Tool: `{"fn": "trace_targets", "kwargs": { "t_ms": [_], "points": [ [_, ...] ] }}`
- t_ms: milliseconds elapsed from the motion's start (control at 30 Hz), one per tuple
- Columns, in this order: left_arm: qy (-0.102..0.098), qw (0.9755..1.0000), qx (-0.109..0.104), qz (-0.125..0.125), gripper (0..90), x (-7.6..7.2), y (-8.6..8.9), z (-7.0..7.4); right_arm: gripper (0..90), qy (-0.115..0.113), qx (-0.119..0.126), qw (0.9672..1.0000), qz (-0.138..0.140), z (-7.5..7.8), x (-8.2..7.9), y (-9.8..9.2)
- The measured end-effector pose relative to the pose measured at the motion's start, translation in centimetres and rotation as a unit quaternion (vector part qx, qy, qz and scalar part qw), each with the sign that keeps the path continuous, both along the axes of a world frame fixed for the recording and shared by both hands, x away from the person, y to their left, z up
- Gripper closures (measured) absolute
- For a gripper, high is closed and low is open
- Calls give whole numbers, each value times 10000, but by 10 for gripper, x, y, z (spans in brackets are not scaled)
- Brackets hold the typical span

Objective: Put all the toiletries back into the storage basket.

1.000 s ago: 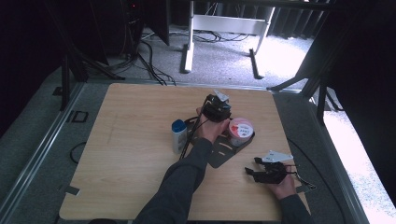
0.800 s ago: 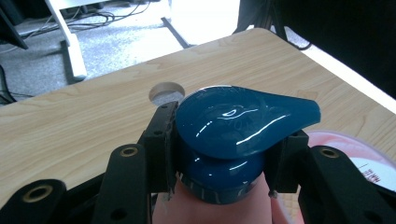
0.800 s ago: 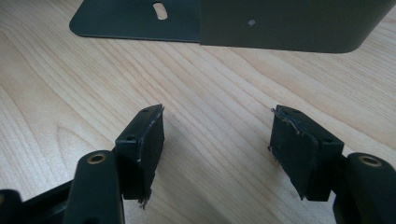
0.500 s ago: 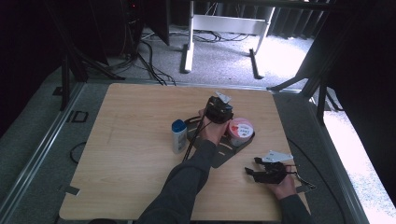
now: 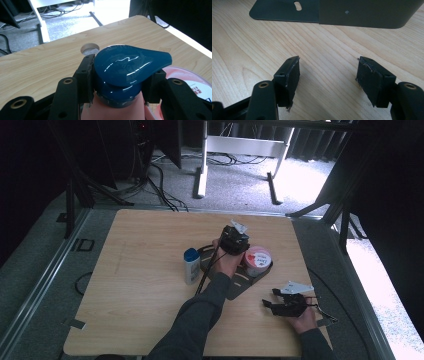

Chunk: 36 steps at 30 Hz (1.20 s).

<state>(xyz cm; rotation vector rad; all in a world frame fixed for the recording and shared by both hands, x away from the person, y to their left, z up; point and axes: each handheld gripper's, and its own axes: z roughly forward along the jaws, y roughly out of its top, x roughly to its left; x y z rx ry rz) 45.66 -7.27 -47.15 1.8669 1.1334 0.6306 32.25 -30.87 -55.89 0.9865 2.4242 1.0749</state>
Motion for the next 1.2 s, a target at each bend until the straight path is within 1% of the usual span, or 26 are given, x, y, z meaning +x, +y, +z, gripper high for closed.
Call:
{"fn": "trace_targets", "kwargs": {
  "t_ms": [133,200,300,467,567,700,800,833,900,933,1033,1067,1133,1200],
  "points": [
    [41,9999,-74,-55,483,-1,2,1,347,-1,-1,10000,1,0,0,0],
    [37,10000,-43,-37,449,-2,3,1,347,1,-1,10000,-1,0,0,0],
    [51,9999,-11,-99,404,-4,3,1,347,0,-1,10000,0,0,0,0],
    [187,9995,-111,-219,378,-9,8,4,347,-6,-2,10000,2,0,0,0],
    [184,9992,-216,-280,374,-14,13,6,347,-3,0,10000,1,0,0,0],
    [150,9991,-166,-370,372,-22,15,8,347,2,1,10000,0,0,0,0],
    [201,9989,-121,-397,373,-26,17,9,346,2,0,10000,1,0,0,0],
    [218,9990,-121,-382,373,-27,18,9,346,3,1,10000,1,0,0,0],
    [244,9988,-191,-373,375,-29,21,10,346,4,1,10000,1,0,0,0],
    [240,9986,-219,-410,383,-30,22,11,346,3,1,10000,1,0,0,0],
    [227,9983,-158,-522,395,-35,25,13,346,0,0,10000,-1,0,0,0],
    [233,9980,-166,-555,399,-37,26,14,346,0,1,10000,0,0,0,0],
    [210,9980,-134,-585,402,-40,28,16,346,0,1,10000,1,0,0,0],
    [202,9975,-157,-651,411,-44,30,17,346,4,2,10000,-2,0,0,0]
  ]
}}
